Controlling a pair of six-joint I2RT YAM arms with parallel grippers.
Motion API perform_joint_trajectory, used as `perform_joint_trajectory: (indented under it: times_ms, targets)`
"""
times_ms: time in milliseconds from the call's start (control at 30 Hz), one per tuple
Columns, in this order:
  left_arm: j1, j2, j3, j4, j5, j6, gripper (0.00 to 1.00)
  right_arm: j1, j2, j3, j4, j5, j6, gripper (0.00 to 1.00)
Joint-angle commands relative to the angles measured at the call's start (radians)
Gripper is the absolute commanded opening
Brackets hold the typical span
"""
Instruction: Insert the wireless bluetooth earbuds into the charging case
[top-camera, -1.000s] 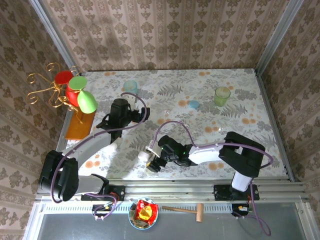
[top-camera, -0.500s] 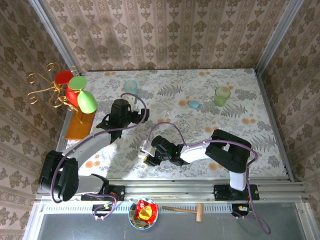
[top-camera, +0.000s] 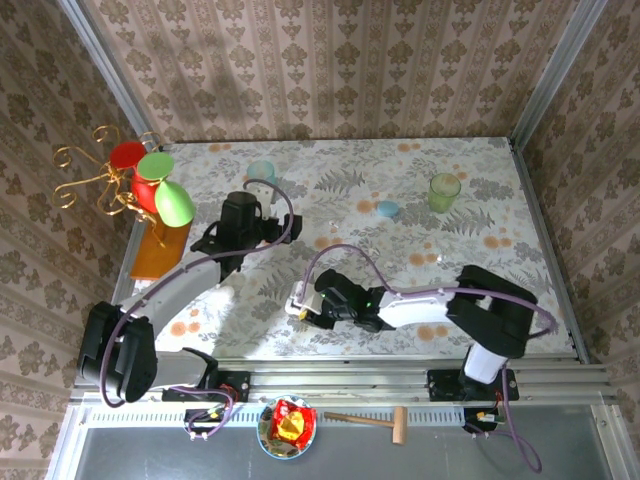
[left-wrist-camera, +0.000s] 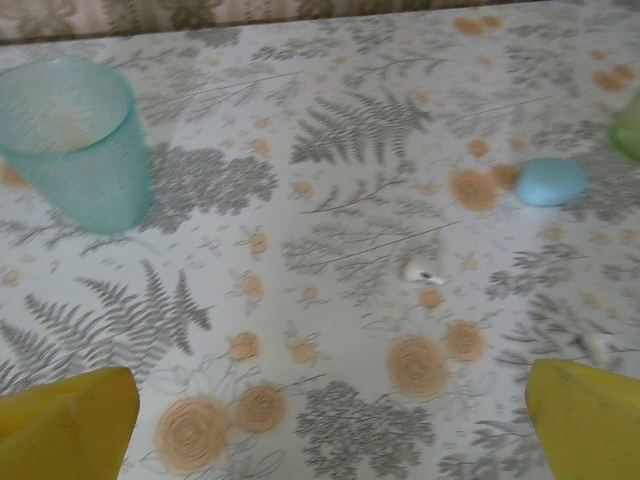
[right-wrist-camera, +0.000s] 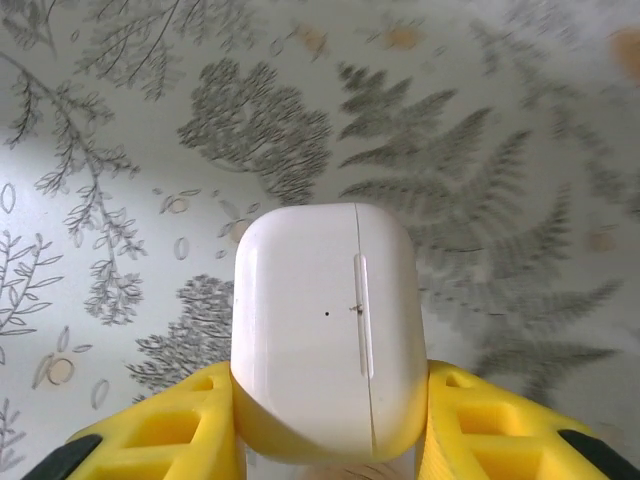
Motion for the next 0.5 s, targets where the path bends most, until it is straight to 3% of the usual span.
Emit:
perform_joint_trajectory:
  times_ms: [0, 233, 467]
  targets:
    - [0.009, -0.036, 0.066, -0.068, 0.150, 0.006, 1.00, -0.059, -0.119, -0.005, -0.105, 0.090, -0.097, 0.35]
    - [0.064, -0.070, 0.124, -0.124, 0.414, -0.138, 1.00, -0.204, -0.320, 0.027, -0.200, 0.121, -0.210, 0.35]
    - [0.054, -0.031, 0.149, -0.137, 0.725, -0.193, 0.94, -0.262, -0.413, 0.089, -0.233, 0.125, -0.302, 0.35]
